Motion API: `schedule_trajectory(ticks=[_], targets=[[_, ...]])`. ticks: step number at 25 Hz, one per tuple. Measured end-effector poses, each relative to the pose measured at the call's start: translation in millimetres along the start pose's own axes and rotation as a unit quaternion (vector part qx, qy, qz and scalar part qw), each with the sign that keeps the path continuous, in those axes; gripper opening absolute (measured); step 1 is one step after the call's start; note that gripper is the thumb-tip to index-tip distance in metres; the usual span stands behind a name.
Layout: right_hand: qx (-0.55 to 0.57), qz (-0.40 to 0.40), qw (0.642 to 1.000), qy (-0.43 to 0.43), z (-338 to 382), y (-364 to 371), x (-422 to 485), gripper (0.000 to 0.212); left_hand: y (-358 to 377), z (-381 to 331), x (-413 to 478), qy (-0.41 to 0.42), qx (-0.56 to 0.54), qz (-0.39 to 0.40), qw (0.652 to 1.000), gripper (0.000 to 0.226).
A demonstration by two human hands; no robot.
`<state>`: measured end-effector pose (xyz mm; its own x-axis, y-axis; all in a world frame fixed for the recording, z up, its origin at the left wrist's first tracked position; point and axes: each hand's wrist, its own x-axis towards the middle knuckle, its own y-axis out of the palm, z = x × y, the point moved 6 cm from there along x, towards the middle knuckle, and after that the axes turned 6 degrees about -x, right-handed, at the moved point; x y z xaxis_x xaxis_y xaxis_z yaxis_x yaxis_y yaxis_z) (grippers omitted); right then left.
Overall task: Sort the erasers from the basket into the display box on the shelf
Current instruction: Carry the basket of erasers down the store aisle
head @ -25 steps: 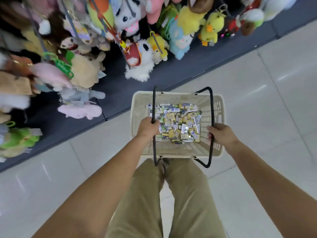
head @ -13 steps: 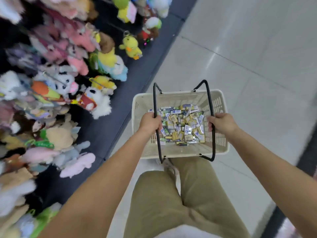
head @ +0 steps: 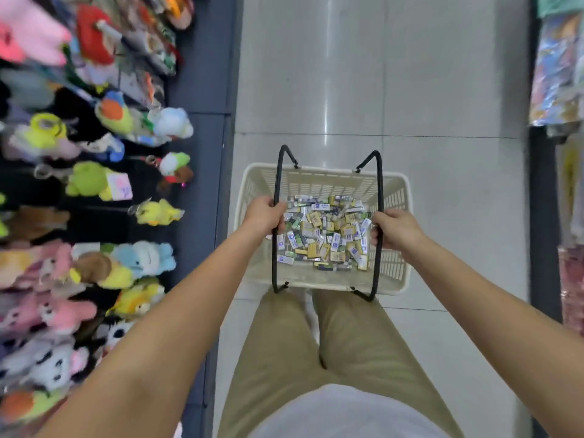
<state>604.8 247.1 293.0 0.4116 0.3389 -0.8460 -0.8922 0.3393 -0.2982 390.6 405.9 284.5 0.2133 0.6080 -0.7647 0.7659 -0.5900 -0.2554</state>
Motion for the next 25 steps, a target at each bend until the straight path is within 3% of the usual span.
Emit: schedule_trajectory(ticks=[9, 18, 25], targets=[[0.104, -0.063, 0.993, -0.001, 187.8, -86.4, 111.2, 0.008, 14.5, -234.9, 156.6, 0.04, 0.052, 0.071, 0.995, 0.021], [0.166, -0.126, 0.978, 0.01, 386.7, -175.4, 228.3, 0.019, 31.2, -491.1, 310.6, 0.07, 0.126, 0.144, 0.979, 0.015], [0.2, -0.137, 0.97, 0.02, 516.1, -261.5, 341.2, 0.018, 86.3, -655.8, 431.4, 0.091, 0.164, 0.126, 0.974, 0.017]])
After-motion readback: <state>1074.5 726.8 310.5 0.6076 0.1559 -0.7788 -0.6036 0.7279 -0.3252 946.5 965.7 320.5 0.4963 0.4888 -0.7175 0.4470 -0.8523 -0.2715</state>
